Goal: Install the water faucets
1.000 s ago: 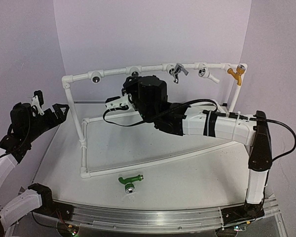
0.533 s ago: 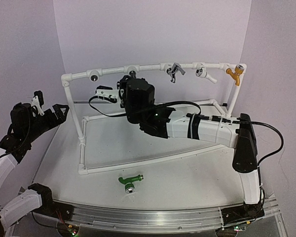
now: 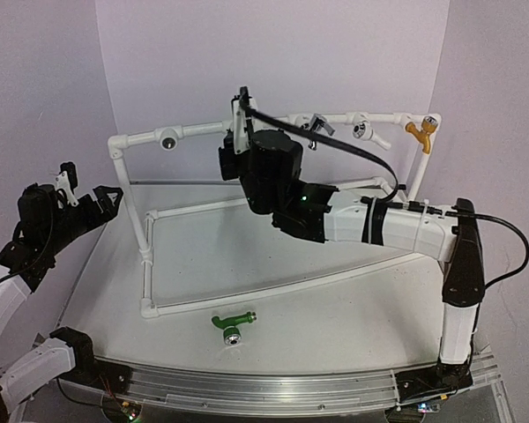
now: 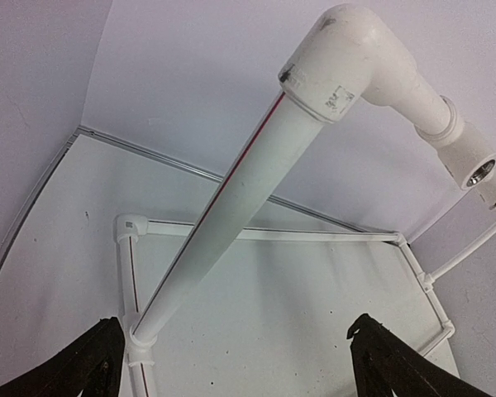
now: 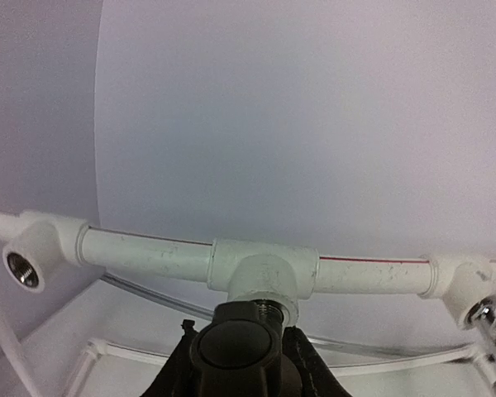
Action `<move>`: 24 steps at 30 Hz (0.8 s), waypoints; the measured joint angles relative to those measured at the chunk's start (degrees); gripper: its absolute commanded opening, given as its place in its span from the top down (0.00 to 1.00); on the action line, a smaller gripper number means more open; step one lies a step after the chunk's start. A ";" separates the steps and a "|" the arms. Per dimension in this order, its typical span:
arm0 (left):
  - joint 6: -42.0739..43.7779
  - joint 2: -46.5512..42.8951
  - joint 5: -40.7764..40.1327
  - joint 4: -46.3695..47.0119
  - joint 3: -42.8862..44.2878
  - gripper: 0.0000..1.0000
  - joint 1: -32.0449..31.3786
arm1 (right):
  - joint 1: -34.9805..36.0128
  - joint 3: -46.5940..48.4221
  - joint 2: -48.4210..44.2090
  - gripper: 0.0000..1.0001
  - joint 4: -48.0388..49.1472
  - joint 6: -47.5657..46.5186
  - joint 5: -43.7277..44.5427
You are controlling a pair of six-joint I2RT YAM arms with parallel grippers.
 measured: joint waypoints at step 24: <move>-0.15 -1.55 0.02 -0.15 0.25 0.02 0.00 | -3.40 -13.02 -6.65 0.23 3.90 54.16 -15.93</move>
